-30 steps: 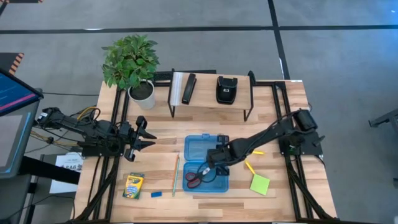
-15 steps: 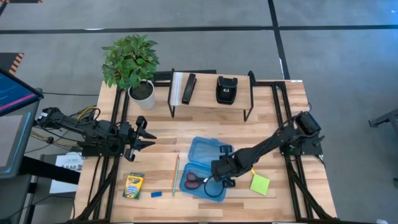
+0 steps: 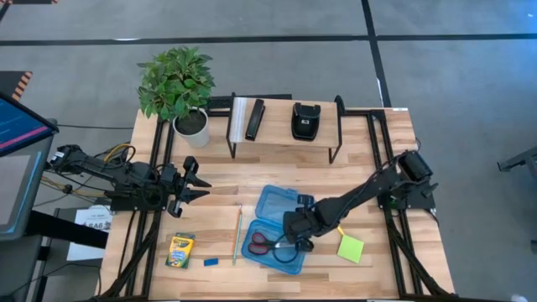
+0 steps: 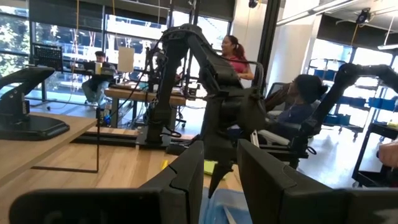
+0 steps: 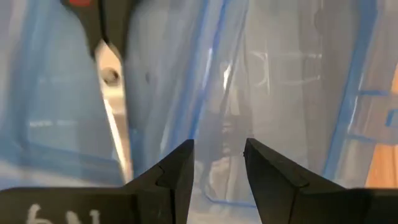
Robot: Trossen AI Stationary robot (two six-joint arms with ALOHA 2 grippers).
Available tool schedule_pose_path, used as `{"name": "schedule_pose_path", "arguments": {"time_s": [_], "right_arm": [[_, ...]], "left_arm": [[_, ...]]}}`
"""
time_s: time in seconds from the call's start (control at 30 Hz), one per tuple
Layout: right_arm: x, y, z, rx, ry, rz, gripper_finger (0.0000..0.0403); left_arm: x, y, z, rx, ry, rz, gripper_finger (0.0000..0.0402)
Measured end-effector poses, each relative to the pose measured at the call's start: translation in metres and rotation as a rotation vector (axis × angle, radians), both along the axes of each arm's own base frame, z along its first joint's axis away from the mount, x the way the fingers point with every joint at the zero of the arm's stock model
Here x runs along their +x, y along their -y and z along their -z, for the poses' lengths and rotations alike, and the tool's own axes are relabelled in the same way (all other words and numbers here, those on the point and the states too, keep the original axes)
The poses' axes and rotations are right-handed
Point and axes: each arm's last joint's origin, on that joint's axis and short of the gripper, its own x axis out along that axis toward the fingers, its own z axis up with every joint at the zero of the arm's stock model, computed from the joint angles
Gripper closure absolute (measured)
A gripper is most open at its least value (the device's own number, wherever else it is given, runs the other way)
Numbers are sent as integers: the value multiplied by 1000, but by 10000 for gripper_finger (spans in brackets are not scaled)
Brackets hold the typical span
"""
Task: Pack school essentials
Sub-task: Adjust the blue supply box
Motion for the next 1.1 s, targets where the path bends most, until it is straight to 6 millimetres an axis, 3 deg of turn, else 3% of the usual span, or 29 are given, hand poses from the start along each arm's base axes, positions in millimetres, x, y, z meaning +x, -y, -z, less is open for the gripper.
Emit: {"name": "schedule_pose_path", "arguments": {"time_s": [0.27, 0.5, 0.83, 1.1], "right_arm": [[13, -25, -27, 71, 160, -117, 252], [5, -31, -13, 181, 49, -126, 279], [-4, 0, 10, 138, -103, 8, 305], [5, 36, 13, 125, -121, 98, 305]], "left_arm": [[0, 0, 0, 0, -3, 0, 315], [0, 0, 0, -9, -4, 4, 315], [0, 0, 0, -9, -3, 4, 315], [0, 0, 0, -9, -4, 3, 315]]}}
